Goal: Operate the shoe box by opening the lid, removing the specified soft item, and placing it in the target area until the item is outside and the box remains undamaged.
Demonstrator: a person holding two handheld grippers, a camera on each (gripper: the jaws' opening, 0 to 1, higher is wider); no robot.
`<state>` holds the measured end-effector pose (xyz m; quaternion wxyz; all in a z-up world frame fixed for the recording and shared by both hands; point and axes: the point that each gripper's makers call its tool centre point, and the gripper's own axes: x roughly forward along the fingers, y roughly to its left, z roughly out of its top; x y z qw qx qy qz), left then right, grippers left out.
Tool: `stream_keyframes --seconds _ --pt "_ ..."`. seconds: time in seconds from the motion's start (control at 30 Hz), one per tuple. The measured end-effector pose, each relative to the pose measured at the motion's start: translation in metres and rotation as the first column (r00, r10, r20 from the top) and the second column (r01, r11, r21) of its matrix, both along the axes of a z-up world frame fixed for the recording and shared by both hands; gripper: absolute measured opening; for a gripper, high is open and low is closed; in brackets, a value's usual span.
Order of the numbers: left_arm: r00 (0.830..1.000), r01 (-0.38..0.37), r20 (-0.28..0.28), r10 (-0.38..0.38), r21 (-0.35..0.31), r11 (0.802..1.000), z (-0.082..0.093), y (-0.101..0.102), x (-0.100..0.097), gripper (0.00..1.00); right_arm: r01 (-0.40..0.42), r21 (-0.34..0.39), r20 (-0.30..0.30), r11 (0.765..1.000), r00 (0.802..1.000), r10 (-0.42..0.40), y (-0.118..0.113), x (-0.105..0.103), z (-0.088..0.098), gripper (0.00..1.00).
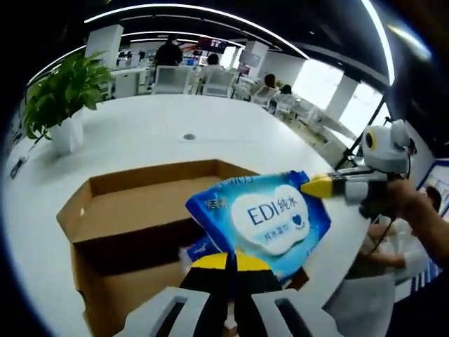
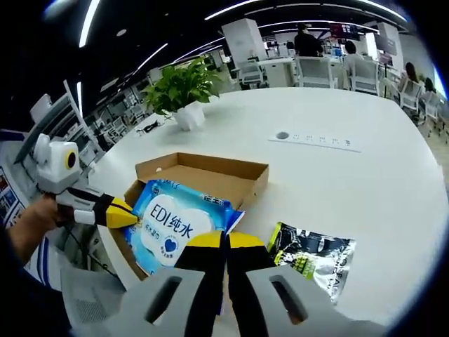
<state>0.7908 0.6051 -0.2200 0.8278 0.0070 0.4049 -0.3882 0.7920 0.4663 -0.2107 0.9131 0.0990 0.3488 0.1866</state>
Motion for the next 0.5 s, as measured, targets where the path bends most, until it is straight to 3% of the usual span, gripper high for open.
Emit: stream_keyframes --seconds 0.5 --pt "0.999 0.044 -0.007 -0.045 -0.023 0.999 0.002 -0.038 -0.009 0.00 0.051 -0.010 0.000 0.999 0.999 -0.051 -0.037 -0.008 0.003 0.00"
